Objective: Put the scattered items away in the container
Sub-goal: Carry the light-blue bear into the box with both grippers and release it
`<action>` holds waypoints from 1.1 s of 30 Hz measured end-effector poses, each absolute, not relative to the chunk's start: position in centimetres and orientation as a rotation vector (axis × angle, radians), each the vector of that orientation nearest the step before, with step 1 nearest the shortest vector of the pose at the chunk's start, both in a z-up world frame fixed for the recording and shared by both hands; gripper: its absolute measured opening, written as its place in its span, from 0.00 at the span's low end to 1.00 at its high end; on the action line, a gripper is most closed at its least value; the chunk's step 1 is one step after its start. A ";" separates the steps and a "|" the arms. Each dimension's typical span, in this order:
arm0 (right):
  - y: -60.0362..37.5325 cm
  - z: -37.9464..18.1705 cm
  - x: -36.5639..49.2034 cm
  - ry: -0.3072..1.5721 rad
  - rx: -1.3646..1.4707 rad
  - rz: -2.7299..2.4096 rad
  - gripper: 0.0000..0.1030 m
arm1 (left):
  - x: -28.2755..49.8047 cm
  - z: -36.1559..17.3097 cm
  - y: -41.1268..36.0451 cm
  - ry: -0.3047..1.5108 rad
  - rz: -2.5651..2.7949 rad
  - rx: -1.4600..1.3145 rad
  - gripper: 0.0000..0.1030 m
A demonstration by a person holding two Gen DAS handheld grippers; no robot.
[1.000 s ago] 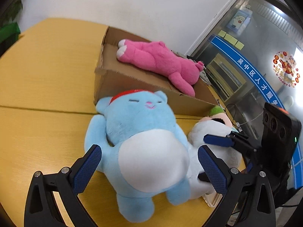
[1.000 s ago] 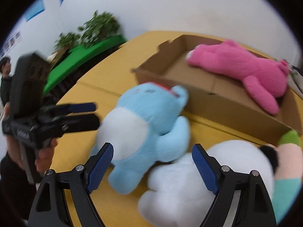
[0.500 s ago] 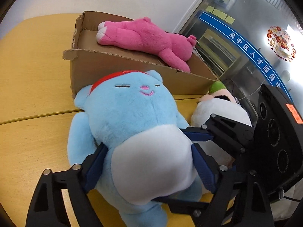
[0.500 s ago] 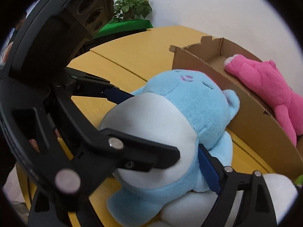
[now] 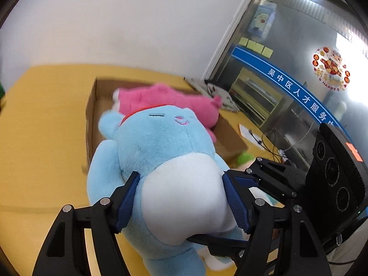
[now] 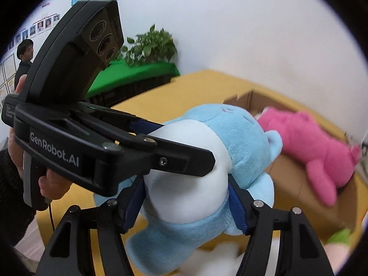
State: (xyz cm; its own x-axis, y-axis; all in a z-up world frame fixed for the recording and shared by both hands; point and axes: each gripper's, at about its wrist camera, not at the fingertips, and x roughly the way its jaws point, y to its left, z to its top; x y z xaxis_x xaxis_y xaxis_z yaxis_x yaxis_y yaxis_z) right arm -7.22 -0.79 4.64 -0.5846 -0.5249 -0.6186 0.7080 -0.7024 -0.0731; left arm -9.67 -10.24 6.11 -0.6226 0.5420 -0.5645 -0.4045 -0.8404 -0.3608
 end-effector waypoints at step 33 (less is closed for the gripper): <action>-2.0 -3.8 -26.1 0.345 1.040 -2.106 0.74 | -26.6 -3.7 -10.9 -0.316 2.400 -1.189 0.73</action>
